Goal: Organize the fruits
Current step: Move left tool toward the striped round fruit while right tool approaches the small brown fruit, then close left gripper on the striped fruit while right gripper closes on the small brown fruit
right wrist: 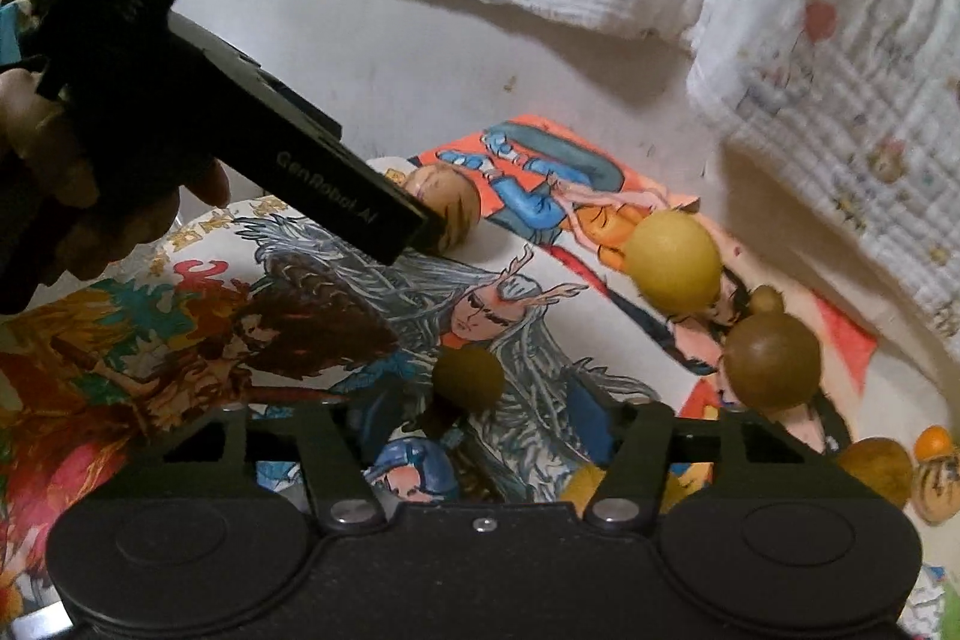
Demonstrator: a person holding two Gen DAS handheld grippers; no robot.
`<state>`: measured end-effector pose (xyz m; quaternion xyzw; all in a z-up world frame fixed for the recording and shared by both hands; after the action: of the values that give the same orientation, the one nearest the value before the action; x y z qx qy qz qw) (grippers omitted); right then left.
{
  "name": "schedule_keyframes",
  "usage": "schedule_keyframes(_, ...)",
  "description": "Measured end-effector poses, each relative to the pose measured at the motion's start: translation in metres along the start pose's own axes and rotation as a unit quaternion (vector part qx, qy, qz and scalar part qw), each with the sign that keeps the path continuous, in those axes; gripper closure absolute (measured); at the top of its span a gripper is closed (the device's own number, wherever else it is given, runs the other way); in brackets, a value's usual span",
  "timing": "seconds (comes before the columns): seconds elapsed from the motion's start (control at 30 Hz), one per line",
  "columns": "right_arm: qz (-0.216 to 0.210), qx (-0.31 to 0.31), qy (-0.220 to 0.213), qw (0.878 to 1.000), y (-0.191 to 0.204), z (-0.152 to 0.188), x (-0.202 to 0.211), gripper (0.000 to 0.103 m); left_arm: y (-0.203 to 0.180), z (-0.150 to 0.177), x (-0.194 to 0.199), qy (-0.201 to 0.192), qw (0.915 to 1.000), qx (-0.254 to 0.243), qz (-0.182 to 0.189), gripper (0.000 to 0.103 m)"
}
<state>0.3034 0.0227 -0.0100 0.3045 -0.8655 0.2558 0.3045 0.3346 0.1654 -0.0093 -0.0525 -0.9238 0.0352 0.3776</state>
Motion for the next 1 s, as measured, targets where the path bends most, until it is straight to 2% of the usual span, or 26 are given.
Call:
schedule_keyframes(0.07, -0.004, -0.008, 0.008, 1.0, -0.001, -0.001, -0.007, 0.051, 0.0, -0.002, -0.004, 0.0, 1.0, -0.003, 0.006, 0.01)
schedule_keyframes(0.47, -0.016, -0.015, 0.017, 1.0, 0.001, -0.005, -0.021, 0.06, -0.003, -0.007, -0.025, 0.009, 0.9993, -0.01, 0.035, 0.034)
schedule_keyframes(0.6, -0.014, -0.007, 0.022, 1.0, 0.003, -0.007, -0.022, 0.064, -0.004, -0.006, -0.029, 0.014, 0.9992, -0.009, 0.037, 0.042)
schedule_keyframes(0.67, -0.012, -0.003, 0.023, 1.0, 0.004, -0.008, -0.022, 0.071, -0.005, -0.006, -0.03, 0.012, 0.9994, -0.01, 0.032, 0.045)
schedule_keyframes(0.7, -0.012, -0.003, 0.025, 1.0, 0.004, -0.008, -0.023, 0.071, -0.004, -0.006, -0.03, 0.012, 0.9994, -0.01, 0.03, 0.048)
schedule_keyframes(1.0, -0.005, -0.008, 0.016, 1.0, 0.004, -0.008, -0.019, 0.072, -0.003, -0.005, -0.024, 0.007, 0.9993, 0.001, 0.038, 0.051)
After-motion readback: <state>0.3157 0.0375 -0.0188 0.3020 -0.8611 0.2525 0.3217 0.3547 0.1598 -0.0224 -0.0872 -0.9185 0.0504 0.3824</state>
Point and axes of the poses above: each gripper's, at about its wrist camera, not at the fingertips, and x roughly against the way its jaws point, y to its left, z to its underside, the point moved 2 cm from there along -x, roughly the way its jaws point, and after that the axes turned 9 degrees about z, right-handed, at the moved point
